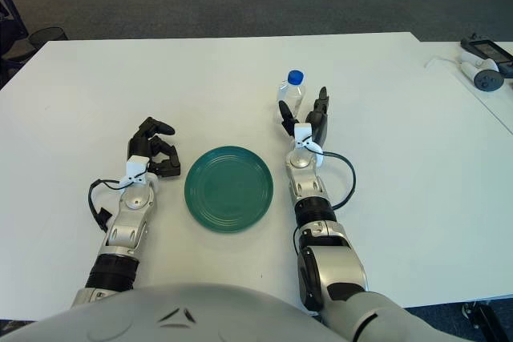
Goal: Put the bottle into the plate.
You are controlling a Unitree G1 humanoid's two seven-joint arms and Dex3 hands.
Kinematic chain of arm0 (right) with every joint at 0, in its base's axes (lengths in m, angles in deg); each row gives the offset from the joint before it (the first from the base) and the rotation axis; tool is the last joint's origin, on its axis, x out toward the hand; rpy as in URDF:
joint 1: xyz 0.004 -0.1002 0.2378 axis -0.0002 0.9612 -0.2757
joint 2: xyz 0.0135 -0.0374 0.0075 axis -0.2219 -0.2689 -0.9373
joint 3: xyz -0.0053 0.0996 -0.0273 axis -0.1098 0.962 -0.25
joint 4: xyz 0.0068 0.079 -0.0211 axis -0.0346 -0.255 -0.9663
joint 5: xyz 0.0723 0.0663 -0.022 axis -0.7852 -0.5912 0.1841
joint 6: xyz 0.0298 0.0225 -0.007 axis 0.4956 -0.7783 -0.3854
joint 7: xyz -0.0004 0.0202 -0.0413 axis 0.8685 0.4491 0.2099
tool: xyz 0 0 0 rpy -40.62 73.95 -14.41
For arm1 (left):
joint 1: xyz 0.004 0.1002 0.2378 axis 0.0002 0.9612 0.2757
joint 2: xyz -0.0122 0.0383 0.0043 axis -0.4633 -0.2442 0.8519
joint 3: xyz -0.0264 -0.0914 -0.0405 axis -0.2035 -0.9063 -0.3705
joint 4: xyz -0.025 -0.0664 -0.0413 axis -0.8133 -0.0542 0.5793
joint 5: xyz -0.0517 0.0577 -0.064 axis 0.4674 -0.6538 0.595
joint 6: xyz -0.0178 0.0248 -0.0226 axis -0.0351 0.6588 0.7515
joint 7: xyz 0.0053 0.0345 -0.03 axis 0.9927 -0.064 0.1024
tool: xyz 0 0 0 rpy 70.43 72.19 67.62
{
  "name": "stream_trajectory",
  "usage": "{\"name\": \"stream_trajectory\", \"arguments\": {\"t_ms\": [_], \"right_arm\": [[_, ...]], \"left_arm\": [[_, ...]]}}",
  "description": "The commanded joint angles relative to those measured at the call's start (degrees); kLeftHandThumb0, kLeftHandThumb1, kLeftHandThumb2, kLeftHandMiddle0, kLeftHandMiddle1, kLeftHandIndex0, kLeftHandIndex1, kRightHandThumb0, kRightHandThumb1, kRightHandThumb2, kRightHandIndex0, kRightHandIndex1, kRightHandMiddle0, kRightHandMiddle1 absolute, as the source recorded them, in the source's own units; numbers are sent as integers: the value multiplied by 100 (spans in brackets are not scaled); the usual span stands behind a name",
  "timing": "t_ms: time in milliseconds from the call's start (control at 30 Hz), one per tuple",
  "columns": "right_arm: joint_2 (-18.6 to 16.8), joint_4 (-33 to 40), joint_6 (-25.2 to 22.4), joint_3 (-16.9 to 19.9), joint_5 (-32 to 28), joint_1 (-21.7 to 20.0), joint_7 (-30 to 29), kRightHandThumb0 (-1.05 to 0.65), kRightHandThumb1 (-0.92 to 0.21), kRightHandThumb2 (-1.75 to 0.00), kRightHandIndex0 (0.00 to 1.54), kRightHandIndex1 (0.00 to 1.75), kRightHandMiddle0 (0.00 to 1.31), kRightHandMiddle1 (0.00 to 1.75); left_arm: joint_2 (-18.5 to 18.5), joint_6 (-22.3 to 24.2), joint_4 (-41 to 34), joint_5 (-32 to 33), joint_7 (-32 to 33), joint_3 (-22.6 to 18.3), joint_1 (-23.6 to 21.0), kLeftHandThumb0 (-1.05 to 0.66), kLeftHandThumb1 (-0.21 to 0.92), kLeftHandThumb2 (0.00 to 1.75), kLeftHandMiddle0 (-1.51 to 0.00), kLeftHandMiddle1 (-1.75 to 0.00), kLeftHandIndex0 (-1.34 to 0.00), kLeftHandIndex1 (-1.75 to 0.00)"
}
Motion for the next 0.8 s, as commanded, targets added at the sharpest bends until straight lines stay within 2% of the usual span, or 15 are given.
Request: {"name": "stream_trajectory", "arguments": {"t_ms": [0,100,333,767], "right_arm": [[-40,157,-254,-130,74,-143,42,-105,-92,-36,6,0,0,15],[-170,483,-823,-322,193,-244,156,-101,-92,-32,9,1,0,20],[-178,618,-1189,-370,152,-278,281,-102,-92,-29,7,0,0,18],[-23,212,-1029,-484,123,-502,600,-104,-92,-29,4,0,0,12]], "left_arm": [[-21,241,158,-8,-8,-19,180,0,-6,175,-87,-175,-68,-175],[-25,225,162,-2,-11,-19,180,0,-6,175,-87,-175,-68,-175],[-30,176,186,44,-46,-26,179,0,-6,175,-87,-175,-68,-175],[-46,137,200,93,-126,-33,171,0,-6,175,-88,-174,-68,-175]]}}
